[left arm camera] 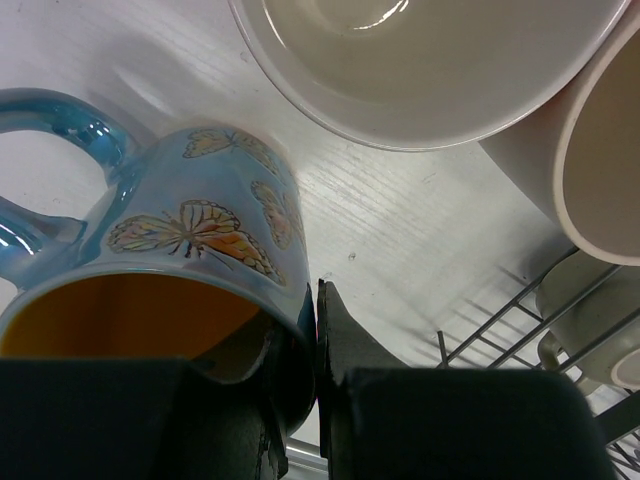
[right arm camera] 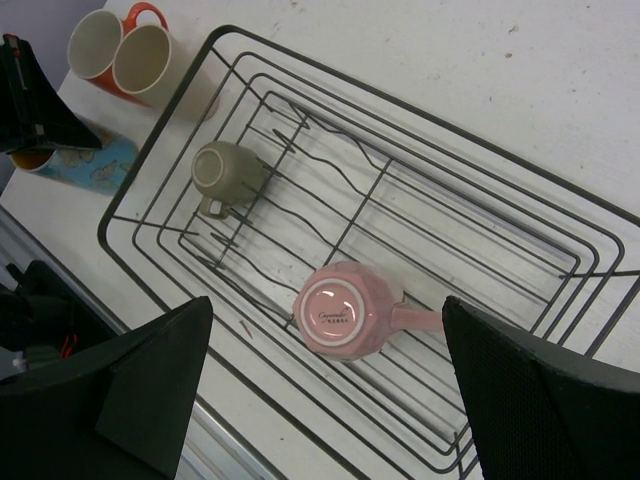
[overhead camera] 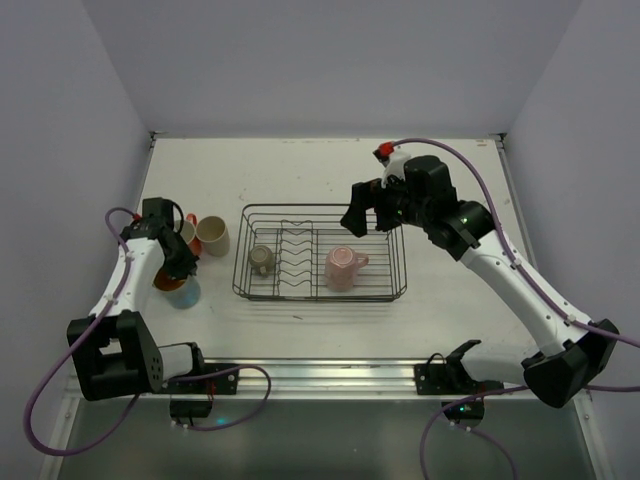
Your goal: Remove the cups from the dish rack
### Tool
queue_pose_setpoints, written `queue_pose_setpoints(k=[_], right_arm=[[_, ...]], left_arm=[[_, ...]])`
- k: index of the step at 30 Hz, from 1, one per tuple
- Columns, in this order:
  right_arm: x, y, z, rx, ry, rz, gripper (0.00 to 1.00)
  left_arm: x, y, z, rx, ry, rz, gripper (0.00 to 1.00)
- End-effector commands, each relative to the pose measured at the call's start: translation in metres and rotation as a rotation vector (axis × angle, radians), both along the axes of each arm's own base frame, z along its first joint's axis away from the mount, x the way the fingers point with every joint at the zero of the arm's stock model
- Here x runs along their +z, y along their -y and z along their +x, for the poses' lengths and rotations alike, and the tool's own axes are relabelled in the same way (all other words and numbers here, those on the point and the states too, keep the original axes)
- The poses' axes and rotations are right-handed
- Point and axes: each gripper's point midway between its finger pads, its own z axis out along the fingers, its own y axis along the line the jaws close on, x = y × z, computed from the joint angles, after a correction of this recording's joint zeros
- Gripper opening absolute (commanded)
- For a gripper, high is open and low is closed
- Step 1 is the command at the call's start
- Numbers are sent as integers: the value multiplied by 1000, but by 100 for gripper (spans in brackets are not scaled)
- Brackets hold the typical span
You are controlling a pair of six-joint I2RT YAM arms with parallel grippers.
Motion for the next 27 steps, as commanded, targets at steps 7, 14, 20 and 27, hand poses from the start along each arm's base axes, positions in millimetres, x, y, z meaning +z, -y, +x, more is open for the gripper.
queue_pose_setpoints(k=[7,14,20,27], right_arm=[[-42,21,2,-94,-129,-163,99],[-82,5,-23,-46,-207,-270,99],[-91,5,-31,-89,-236,-326,99],[-90,7,-35,-277,-306,-195,99]], left_arm=[[21,-2,27,-34,121,-8,10],[30,7,23,-43,178,-43,37],[35,11,17,-51,208,-54,53],[52,16,12,-53,265,-72,62]])
